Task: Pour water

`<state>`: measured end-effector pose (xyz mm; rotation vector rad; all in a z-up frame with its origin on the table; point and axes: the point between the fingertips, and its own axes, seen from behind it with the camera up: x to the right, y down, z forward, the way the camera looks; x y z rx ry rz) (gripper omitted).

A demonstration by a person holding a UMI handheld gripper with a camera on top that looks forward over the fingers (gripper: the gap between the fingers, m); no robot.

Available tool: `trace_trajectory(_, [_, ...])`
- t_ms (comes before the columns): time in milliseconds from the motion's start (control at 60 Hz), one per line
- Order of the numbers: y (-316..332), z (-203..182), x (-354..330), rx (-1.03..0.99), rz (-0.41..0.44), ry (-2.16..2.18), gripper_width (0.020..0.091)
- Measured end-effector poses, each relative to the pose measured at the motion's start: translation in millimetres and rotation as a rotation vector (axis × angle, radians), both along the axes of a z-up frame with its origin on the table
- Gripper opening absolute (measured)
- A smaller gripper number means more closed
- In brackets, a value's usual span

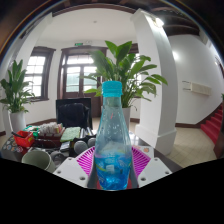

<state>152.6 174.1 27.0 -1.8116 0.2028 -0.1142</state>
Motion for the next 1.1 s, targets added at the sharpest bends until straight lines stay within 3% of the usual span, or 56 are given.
trace_trajectory(100, [-8, 5, 3, 0.01, 0.001, 0.031, 0.0582])
trace_trajectory(183, [-15, -1, 2, -0.024, 0.009, 0.06, 0.0873])
trace_trajectory(483, [-119, 19, -37, -0.054, 0.045, 0.003, 0.0855])
trace_trajectory(817, [-236, 126, -113, -0.024, 0.175, 0.006, 0.0845])
trace_trajectory(1100, [-273, 168, -168, -0.003, 0.326, -0.006, 0.0846])
